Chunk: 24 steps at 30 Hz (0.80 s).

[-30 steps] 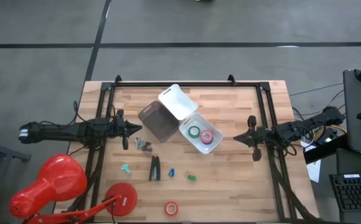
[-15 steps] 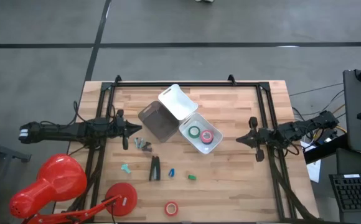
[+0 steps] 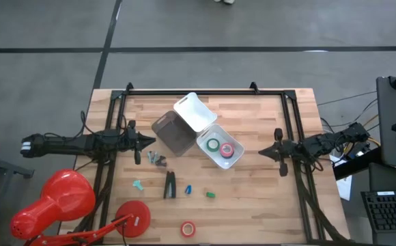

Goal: Pick and place Stapler, Stapler remover, tape
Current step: Put the orange tape into the bottom white bin

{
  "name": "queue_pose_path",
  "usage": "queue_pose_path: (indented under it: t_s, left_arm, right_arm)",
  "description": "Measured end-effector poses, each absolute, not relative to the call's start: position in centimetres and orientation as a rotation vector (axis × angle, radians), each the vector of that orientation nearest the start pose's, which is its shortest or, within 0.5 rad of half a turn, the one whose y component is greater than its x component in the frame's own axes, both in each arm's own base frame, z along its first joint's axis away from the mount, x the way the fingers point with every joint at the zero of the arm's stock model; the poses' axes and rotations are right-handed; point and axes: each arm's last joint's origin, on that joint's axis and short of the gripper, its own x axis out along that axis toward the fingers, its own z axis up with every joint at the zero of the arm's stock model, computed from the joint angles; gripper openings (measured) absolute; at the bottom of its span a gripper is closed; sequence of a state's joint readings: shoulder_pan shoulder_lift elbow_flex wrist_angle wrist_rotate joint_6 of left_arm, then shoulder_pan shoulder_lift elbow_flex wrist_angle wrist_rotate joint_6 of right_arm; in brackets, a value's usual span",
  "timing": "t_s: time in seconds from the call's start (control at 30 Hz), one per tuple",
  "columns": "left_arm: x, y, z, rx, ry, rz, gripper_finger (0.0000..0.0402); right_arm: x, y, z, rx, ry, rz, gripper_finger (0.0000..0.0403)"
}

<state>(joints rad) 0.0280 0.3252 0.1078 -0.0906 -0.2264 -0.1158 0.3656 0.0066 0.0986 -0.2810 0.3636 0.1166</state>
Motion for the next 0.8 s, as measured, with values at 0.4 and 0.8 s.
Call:
queue_pose_path:
  t_s: [0.4, 0.8]
  left_arm:
    - [11.32, 0.97, 16.45, -0.084, 0.292, 0.27, 0.0023]
    - [11.32, 0.97, 16.45, -0.08, 0.293, 0.27, 0.0023]
  right_arm:
    - [8.56, 2.17, 16.95, 0.037, 0.179, -0.01, 0.0008]
    - [8.56, 2.17, 16.95, 0.031, 0.178, -0.009, 0.0008]
